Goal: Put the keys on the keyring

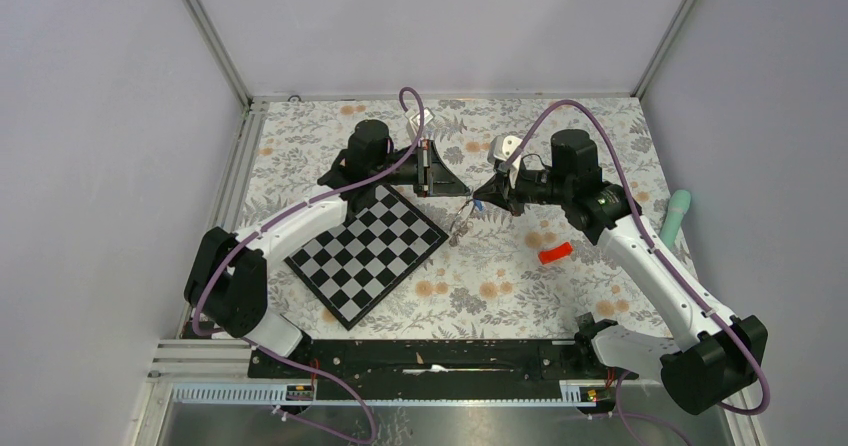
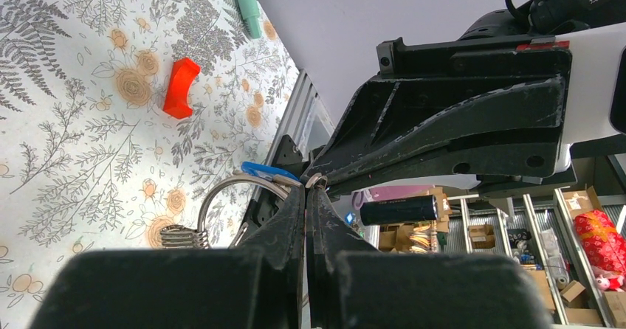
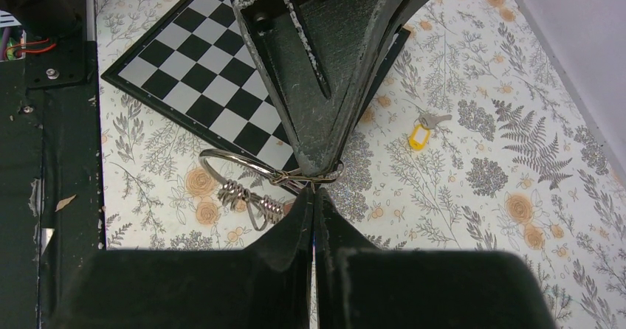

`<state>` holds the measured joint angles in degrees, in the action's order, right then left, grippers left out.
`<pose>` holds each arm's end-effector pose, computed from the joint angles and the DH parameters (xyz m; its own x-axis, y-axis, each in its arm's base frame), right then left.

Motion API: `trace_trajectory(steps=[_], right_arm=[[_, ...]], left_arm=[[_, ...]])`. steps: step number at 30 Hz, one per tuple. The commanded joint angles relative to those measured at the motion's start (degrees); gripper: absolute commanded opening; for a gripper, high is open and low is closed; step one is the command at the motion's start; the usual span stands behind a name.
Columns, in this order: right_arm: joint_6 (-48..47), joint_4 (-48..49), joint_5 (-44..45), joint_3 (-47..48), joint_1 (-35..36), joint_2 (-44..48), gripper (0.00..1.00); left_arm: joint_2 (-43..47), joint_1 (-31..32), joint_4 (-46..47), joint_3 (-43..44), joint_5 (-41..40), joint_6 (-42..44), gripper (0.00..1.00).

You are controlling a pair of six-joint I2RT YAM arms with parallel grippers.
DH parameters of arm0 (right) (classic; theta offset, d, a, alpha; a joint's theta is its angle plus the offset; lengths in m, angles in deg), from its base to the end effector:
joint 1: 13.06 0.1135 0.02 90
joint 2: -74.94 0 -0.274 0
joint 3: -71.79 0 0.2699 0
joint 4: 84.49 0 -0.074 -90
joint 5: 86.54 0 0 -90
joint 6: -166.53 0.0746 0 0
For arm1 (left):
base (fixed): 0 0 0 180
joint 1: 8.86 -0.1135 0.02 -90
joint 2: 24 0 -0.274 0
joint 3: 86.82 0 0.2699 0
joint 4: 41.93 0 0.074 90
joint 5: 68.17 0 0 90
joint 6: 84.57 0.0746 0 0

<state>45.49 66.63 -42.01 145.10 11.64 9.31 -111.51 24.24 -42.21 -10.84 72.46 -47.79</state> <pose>0.2432 0.1704 0.3535 0.1810 -0.3148 -0.9318 -0.9379 0.2300 -0.2599 0.2963 -0.2620 0.3085 -0.8878 -0.0277 -0.4593 0.4496 0.1603 -0.8787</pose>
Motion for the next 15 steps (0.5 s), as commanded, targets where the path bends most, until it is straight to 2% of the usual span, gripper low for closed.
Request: trace_trajectory(steps=[1, 15], right_arm=[[0.9, 4.2, 0.8, 1.4, 0.5, 0.2, 0.00], [-1.0, 1.5, -1.2, 2.1, 0.5, 0.7, 0.00]], left_arm=[[-0.3, 1.6, 1.2, 0.5, 0.4, 1.1, 0.00], [-0.1, 1.6, -5.2, 2.4, -3.2, 5.4, 0.00]])
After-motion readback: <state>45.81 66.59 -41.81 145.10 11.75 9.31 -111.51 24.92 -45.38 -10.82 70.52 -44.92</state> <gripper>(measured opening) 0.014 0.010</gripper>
